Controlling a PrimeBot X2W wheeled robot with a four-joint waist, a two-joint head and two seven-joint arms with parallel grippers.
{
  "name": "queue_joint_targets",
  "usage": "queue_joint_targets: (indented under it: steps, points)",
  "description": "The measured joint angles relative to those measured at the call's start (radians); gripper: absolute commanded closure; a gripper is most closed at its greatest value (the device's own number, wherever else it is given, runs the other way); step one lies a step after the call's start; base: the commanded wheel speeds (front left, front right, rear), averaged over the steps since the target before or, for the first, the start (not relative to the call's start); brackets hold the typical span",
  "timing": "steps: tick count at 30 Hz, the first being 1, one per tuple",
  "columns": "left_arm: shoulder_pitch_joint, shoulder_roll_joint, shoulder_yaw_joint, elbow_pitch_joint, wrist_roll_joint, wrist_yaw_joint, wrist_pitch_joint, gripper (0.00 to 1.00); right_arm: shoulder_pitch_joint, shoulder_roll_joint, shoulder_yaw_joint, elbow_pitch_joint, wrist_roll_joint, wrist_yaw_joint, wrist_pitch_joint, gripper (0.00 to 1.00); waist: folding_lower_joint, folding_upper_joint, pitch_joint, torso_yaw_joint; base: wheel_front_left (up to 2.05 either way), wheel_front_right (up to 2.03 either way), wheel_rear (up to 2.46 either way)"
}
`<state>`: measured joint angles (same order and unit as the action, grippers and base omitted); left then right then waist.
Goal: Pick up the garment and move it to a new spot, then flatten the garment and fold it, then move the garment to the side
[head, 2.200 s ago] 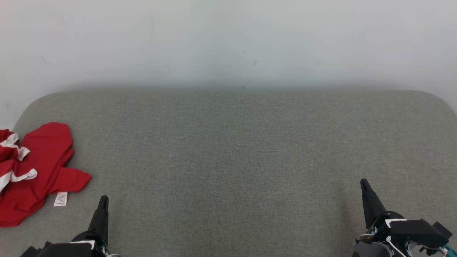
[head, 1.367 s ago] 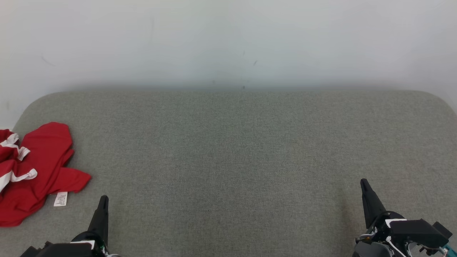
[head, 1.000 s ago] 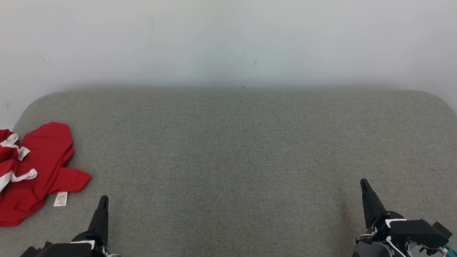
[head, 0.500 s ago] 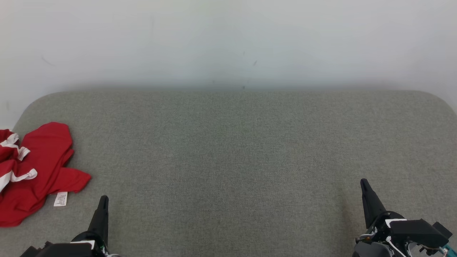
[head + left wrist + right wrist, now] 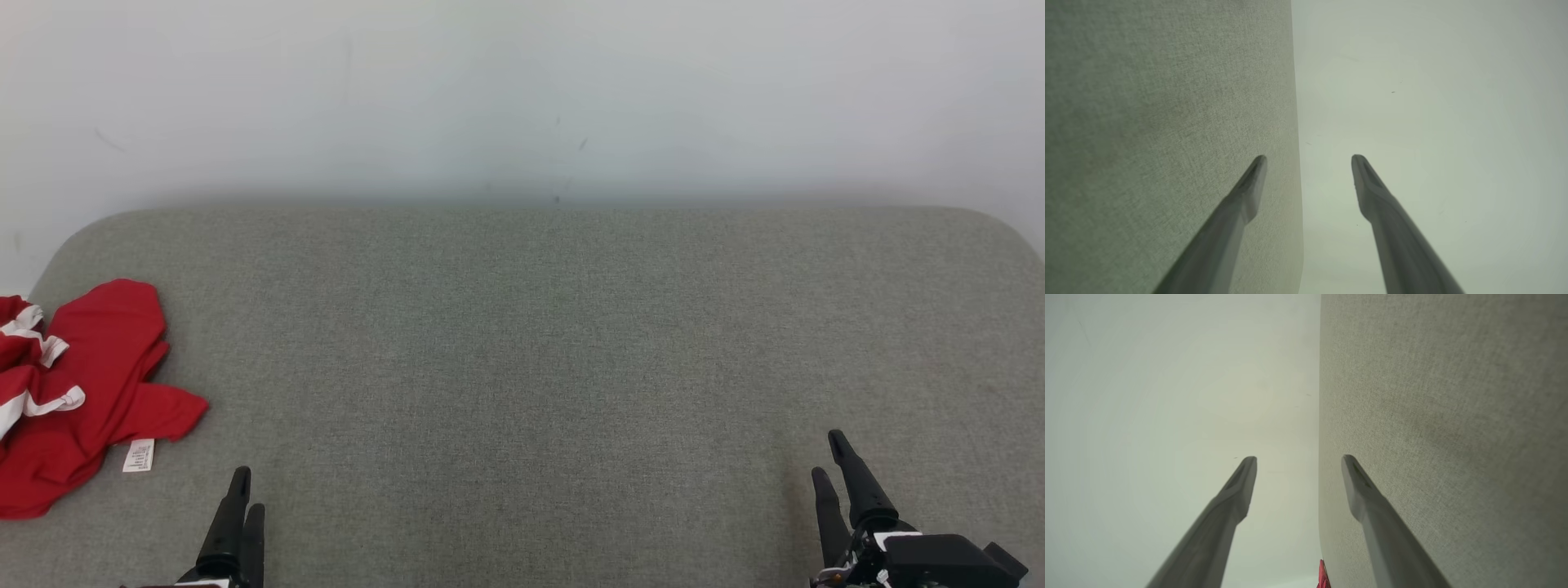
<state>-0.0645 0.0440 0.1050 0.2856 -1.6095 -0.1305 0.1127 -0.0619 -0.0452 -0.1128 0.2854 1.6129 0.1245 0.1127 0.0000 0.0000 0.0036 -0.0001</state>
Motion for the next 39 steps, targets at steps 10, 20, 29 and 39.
queue_joint_targets:
  steps: [10, 20, 29, 39]
  points:
    - [0.001, 0.003, -0.014, -0.001, 0.105, 0.000, -0.052, 0.00, 0.000, -0.026, 0.044, -0.013, -0.088, 0.000, -0.053, 0.00, 0.0000, 0.0000, 0.002, -0.001, 0.00, 0.00, 0.00]
    - [0.001, 0.002, -0.020, -0.003, 0.325, 0.000, -0.096, 0.00, 0.000, -0.031, 0.052, -0.018, -0.308, 0.000, -0.097, 0.00, 0.0000, 0.0000, 0.004, -0.003, 0.00, 0.00, 0.00]
    - [0.003, 0.002, -0.013, -0.015, 0.513, 0.000, -0.131, 0.00, 0.001, -0.031, 0.063, -0.021, -0.487, 0.000, -0.133, 0.00, 0.0001, 0.0000, 0.007, -0.003, 0.00, 0.00, 0.00]
    - [0.003, 0.002, -0.026, -0.021, 0.656, 0.002, -0.169, 0.00, 0.002, -0.029, 0.066, -0.026, -0.642, 0.000, -0.168, 0.00, 0.0000, 0.0000, 0.012, -0.006, 0.00, 0.00, 0.00]
